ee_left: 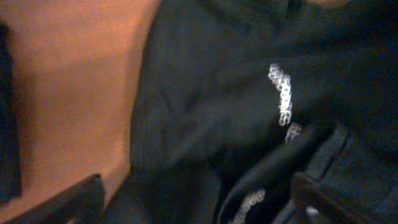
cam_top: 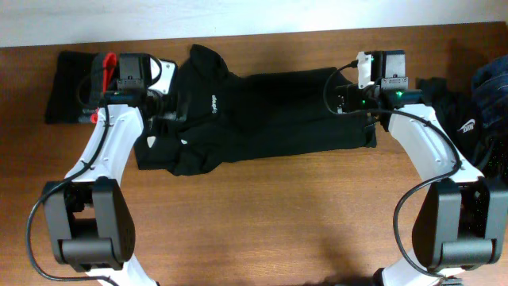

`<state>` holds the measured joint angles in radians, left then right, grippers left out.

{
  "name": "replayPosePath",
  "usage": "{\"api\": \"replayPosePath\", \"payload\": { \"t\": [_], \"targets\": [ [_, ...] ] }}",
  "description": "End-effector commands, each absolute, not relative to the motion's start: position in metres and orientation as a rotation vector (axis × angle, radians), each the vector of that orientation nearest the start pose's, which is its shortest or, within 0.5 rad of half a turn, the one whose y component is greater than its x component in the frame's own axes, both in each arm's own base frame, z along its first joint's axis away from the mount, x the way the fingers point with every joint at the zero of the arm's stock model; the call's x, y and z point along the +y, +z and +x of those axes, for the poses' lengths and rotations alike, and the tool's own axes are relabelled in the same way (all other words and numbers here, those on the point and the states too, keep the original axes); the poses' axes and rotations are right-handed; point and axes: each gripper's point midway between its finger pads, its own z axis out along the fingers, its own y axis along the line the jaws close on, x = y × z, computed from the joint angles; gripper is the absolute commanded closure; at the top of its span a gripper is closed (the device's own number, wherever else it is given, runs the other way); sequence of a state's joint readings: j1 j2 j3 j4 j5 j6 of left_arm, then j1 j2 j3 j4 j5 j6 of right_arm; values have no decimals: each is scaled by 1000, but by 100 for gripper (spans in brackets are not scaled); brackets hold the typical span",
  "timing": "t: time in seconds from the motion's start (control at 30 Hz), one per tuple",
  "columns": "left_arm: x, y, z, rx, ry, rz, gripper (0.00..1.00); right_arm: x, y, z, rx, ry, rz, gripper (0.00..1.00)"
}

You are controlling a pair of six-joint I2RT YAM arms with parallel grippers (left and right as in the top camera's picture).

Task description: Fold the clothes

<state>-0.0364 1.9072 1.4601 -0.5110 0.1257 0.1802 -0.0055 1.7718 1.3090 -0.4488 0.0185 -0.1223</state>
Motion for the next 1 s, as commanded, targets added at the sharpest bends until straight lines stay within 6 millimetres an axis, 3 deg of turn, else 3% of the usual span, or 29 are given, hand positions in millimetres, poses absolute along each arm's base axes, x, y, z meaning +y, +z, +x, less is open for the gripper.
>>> {"api": "replayPosePath", "payload": {
  "t": [0.0,0.1,0.23,0.4,0.57,0.67,0.77,0.97],
  "targets": [
    [-49,146,510,2390,-204,200,1,7,142,476,2434,22,-101,2],
    [-61,164,521,2319,-300,180,1,15,152,478,2431,98,-77,9],
    [-63,193,535,2242,-309,171,2,21,187,492,2363,148,-49,15],
    [-63,232,554,2143,-299,179,4,22,233,512,2255,156,-46,16],
    [-64,261,581,2072,-313,151,6,21,258,528,2198,165,-21,19],
    [-65,266,603,2048,-339,108,8,21,258,540,2193,175,-4,20],
    [-70,258,622,2057,-387,83,10,23,247,557,2185,180,-8,19],
    [-78,207,659,2070,-422,100,10,16,200,587,2197,173,7,19]
  ]
}}
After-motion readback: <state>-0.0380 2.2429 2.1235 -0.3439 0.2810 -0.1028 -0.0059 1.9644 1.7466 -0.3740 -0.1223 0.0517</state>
